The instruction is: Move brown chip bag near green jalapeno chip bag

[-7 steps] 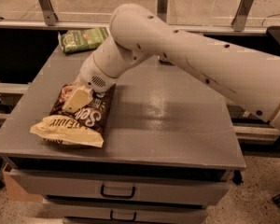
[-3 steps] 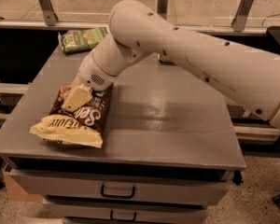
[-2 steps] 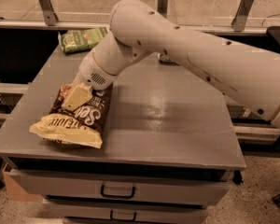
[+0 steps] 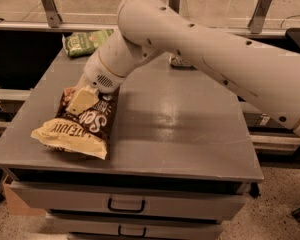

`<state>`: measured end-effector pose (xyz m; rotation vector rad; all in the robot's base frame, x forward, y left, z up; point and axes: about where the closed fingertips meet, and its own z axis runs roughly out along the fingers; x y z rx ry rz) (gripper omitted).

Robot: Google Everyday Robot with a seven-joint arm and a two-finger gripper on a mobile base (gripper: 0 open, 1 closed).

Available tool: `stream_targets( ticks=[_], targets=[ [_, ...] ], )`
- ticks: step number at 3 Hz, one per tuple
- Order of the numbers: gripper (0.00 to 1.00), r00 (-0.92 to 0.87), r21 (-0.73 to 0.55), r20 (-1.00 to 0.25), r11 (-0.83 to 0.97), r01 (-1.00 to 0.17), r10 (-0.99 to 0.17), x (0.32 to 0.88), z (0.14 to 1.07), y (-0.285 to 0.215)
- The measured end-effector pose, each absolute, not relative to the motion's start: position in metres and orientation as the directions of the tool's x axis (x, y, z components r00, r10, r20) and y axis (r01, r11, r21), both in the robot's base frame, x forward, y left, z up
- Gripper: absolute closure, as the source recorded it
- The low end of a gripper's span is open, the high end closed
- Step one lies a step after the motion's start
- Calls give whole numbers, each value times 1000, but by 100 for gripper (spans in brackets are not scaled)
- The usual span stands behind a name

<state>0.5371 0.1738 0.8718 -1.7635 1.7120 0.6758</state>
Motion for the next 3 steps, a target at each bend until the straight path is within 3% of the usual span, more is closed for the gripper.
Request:
stream_targets(
  ticks=[1,2,3],
  targets=[
    [36,100,-128,-713,-11,-992,-694,532,910,174],
    [38,149,-190,-705,-19,-982,-693,525,940,175],
    [61,192,-244,-698,-22,-969,-690,528,962,171]
  ],
)
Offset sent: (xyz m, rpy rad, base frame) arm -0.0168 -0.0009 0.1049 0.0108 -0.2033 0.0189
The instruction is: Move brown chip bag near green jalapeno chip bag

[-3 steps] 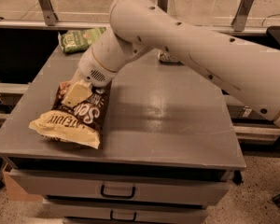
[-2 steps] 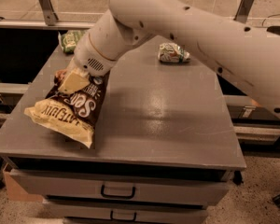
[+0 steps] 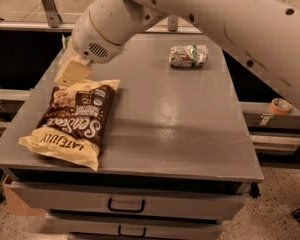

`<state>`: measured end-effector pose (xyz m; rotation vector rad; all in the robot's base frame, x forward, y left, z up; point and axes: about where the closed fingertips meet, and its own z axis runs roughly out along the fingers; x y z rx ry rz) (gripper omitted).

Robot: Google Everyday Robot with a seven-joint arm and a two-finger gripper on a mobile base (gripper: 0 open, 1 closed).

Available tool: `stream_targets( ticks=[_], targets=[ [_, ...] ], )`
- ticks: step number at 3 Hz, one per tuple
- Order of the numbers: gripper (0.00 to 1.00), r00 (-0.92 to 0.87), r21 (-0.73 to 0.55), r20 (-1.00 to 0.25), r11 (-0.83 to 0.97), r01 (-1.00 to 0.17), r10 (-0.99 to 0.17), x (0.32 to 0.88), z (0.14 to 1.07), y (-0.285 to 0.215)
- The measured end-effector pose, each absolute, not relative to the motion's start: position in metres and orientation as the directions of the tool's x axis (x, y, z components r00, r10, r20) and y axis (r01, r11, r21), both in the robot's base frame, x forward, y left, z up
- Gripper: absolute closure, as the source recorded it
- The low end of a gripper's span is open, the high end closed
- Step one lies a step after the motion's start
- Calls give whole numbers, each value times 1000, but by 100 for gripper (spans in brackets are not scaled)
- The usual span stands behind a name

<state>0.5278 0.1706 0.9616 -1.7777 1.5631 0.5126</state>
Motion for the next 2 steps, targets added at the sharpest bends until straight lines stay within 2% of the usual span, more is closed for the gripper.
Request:
stream_targets(
  ticks=[1,2],
  targets=[
    [61,200,-248,-697,-31,-968,-688,539,968,167],
    [37,176,-198,-709,-47,-979,-683,545,948,172]
  ],
)
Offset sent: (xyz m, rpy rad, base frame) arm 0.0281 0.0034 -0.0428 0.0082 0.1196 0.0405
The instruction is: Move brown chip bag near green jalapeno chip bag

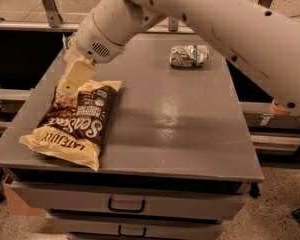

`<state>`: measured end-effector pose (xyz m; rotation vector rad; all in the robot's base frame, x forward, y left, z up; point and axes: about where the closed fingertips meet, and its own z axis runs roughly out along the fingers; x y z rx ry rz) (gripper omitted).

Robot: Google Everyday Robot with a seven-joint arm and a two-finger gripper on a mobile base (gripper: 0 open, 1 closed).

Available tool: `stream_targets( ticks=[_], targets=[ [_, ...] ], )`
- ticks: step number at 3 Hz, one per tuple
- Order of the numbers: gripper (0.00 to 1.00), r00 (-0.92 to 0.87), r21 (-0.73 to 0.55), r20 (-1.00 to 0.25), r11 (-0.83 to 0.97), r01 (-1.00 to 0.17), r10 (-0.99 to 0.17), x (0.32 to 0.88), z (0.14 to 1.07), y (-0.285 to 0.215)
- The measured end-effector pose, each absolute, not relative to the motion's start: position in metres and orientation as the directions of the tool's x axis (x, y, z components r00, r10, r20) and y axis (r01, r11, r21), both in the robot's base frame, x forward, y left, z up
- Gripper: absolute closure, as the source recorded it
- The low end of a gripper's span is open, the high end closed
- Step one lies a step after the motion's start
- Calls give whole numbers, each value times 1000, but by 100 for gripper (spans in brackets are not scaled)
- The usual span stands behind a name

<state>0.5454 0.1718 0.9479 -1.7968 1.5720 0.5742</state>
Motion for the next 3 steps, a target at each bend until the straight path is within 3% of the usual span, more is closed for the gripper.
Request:
stream_targets(
  ticks=[1,2,3],
  targets=[
    [15,148,-155,-719,-52,-987,-679,549,928,177],
    [0,114,-111,-724,-48,-993,-680,551,907,183],
    [0,74,-77,-725,-27,-997,-685,554,888,183]
  ],
)
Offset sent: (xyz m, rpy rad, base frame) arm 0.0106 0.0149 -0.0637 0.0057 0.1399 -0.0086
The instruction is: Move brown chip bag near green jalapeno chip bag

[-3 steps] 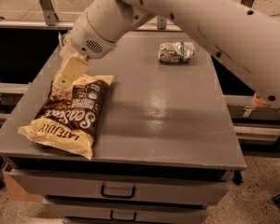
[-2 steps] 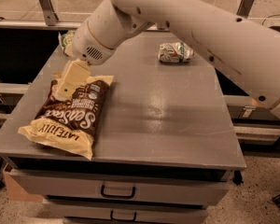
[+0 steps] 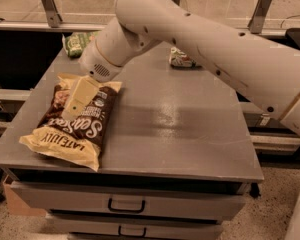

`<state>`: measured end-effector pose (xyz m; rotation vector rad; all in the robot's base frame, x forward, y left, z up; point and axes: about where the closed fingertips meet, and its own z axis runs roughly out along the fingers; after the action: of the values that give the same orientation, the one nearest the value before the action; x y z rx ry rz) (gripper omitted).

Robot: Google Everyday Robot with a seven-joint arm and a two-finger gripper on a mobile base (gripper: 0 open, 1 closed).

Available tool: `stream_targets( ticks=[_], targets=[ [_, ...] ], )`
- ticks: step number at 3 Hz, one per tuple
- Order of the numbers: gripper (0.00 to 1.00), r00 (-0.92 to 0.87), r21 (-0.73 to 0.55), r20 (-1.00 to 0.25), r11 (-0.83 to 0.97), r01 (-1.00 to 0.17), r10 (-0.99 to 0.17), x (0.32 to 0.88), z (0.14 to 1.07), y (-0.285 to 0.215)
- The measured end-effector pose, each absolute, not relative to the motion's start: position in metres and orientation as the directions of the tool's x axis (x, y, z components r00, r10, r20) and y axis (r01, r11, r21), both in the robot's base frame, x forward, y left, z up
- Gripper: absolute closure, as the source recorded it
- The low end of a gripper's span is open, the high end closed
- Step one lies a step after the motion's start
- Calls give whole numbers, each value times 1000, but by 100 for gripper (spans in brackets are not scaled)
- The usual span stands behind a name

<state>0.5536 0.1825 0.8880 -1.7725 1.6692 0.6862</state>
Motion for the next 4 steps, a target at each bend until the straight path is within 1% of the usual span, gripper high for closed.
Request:
stream_targets(
  ticks=[1,3,4],
  targets=[
    [18,50,-61,-726,-8,-998,-686,555,875,179],
    [65,32,-64,-733,22,-998,-680,551,872,172],
    [87,55,-100,-737,28,-995,-674,549,885,171]
  ],
)
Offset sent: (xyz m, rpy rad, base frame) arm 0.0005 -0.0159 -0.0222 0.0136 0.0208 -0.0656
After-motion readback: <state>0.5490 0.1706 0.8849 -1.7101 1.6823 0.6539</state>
